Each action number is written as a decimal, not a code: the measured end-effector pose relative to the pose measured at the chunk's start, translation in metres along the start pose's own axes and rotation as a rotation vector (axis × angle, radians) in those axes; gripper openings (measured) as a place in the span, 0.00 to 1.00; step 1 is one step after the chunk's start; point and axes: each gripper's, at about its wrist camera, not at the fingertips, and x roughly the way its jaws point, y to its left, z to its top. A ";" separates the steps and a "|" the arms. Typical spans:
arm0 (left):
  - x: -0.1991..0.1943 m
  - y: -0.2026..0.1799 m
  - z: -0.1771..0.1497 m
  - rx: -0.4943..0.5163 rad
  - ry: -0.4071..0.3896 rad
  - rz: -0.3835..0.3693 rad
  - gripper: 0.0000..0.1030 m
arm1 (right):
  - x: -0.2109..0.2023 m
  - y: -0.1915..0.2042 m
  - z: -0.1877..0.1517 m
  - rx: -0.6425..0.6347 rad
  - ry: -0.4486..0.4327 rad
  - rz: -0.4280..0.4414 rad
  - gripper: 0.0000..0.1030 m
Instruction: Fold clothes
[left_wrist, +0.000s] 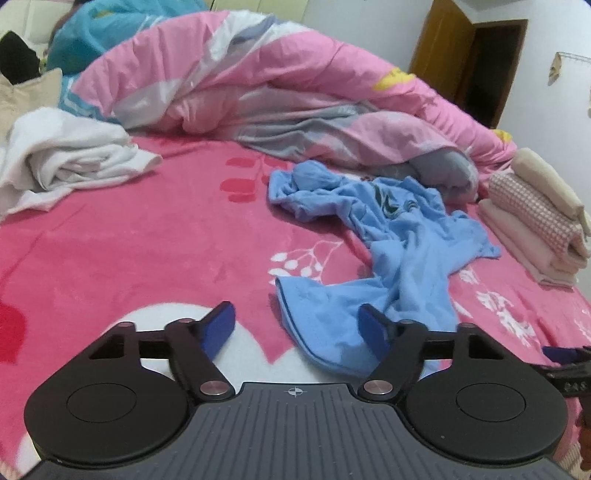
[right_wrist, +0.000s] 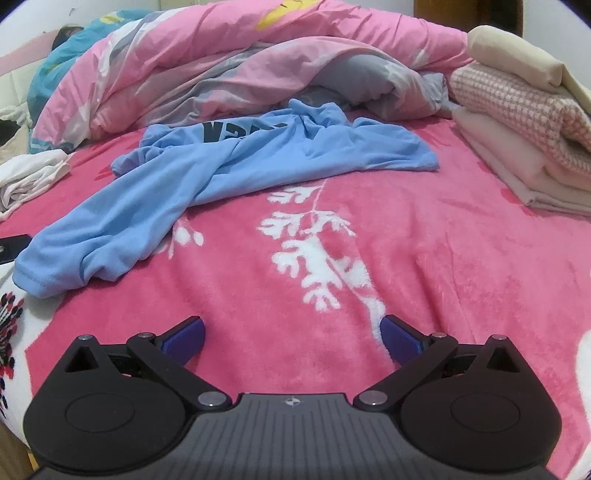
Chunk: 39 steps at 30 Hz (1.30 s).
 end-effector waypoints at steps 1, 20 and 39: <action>0.005 0.001 0.001 0.005 0.004 0.003 0.59 | 0.000 0.000 0.000 -0.002 0.001 0.000 1.00; -0.008 -0.004 0.055 0.016 -0.246 0.080 0.04 | -0.001 -0.016 0.002 0.064 -0.050 0.080 1.00; 0.018 0.066 0.026 -0.206 -0.133 0.113 0.39 | 0.009 0.012 0.034 0.164 -0.064 0.401 0.90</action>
